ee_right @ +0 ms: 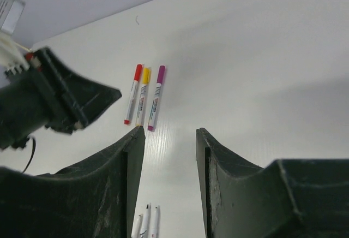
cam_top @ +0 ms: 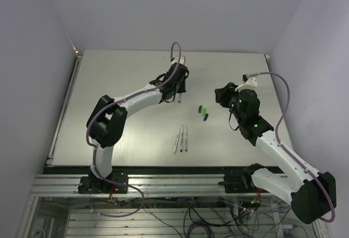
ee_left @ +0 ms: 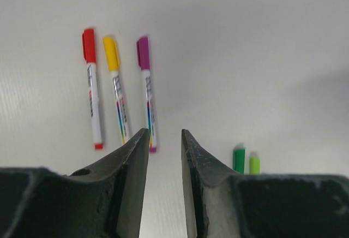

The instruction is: Insert the pens into the pen caps

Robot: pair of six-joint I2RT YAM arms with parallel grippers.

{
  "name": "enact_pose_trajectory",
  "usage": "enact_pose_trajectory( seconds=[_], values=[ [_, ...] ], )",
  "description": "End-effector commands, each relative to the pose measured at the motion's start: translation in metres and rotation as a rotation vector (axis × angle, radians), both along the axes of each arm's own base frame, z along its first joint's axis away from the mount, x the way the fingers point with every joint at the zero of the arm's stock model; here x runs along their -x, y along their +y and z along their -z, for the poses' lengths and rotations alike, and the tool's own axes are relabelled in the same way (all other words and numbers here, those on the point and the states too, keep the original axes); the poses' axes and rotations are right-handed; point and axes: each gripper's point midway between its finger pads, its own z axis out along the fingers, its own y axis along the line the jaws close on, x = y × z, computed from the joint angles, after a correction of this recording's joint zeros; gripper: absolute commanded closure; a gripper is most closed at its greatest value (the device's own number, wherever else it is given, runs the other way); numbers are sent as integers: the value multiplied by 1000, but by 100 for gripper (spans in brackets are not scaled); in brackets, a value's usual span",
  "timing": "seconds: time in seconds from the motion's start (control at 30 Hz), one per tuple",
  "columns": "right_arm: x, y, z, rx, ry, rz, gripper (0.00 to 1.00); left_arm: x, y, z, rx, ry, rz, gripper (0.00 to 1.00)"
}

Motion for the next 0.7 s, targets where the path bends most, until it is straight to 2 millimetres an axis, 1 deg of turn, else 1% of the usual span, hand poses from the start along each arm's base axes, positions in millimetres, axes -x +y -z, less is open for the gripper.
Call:
enact_pose_trajectory(
  seconds=[0.0, 0.07, 0.17, 0.23, 0.27, 0.3, 0.37, 0.5, 0.67],
  values=[
    [-3, -8, 17, 13, 59, 54, 58, 41, -4, -1, -88, -30, 81, 60],
    [-4, -7, 29, 25, 100, 58, 58, 60, -2, 6, -115, -23, 111, 60],
    [-5, -4, 43, 32, 145, 50, 58, 86, 4, 15, -111, -2, 137, 61],
    [-5, -3, 51, 36, 164, 45, 58, 101, 11, 18, -102, 13, 135, 61],
    [-5, -3, 55, 39, 177, 45, 58, 108, 14, 17, -95, 16, 134, 61],
    [-5, -3, 57, 41, 181, 45, 58, 115, 16, 21, -100, 29, 136, 61],
    [-5, -2, 61, 42, 187, 41, 58, 129, 20, 21, -102, 38, 148, 62],
    [-6, 0, 66, 41, 197, 35, 58, 156, 27, 30, -160, 52, 173, 62],
    [-7, 4, 72, 39, 214, 20, 58, 177, 28, 48, -197, 93, 205, 63]
  ],
)
